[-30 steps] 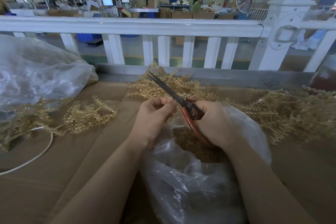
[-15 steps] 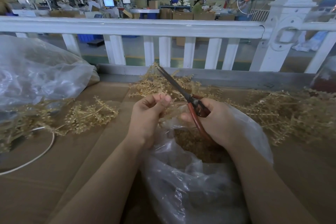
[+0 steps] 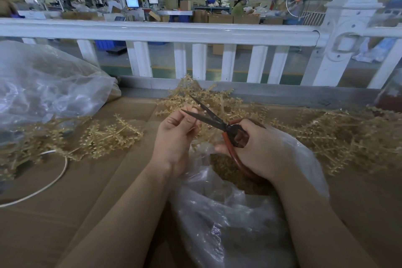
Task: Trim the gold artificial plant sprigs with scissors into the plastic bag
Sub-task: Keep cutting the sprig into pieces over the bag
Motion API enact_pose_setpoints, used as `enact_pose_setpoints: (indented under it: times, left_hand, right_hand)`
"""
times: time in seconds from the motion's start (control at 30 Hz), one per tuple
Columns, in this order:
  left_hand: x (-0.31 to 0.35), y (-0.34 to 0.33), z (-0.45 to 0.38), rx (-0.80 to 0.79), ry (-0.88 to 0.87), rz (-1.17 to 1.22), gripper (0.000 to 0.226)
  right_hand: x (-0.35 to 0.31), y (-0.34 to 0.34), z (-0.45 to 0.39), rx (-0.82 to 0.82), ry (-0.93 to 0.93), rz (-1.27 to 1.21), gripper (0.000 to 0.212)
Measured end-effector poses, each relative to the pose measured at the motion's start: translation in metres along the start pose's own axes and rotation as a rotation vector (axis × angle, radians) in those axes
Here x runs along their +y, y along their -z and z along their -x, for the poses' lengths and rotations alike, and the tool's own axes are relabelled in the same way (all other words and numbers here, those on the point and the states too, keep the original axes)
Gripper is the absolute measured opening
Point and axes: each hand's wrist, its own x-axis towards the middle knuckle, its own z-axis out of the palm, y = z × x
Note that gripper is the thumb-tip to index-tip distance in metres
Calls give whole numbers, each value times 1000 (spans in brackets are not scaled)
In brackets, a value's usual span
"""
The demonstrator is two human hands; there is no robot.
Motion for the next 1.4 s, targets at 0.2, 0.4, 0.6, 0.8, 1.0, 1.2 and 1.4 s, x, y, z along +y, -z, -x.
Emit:
enact_pose_setpoints:
  times: [0.2,0.4,0.6,0.8,1.0,1.2,1.4]
  left_hand:
    - [0,0,2,-47,-32,-15,5]
    - [-2,0,1,-34,-39,-70,23]
    - [0,-1,3,-68,-34,-31,28]
    - [0,-1,3,-60,-27,2,18]
    - [-2,3,1,-84,-98,-105,9]
    - [-4,2,1,-94,-172,-233,22]
    - [-3,3,1,-107,-177,-221,17]
  right_hand:
    - [2,-3,0,59,26,-27,58]
    - [6,-4,0,123,52,31,70]
    - [6,-5,-1,194,69,49,79]
    - [7,-5,-2,167,59,88,90]
    - [8,-4,-2,128,42,73,90]
    - [7,-2,-1,152,52,51,89]
    - [5,-3,-1,139,24,44,83]
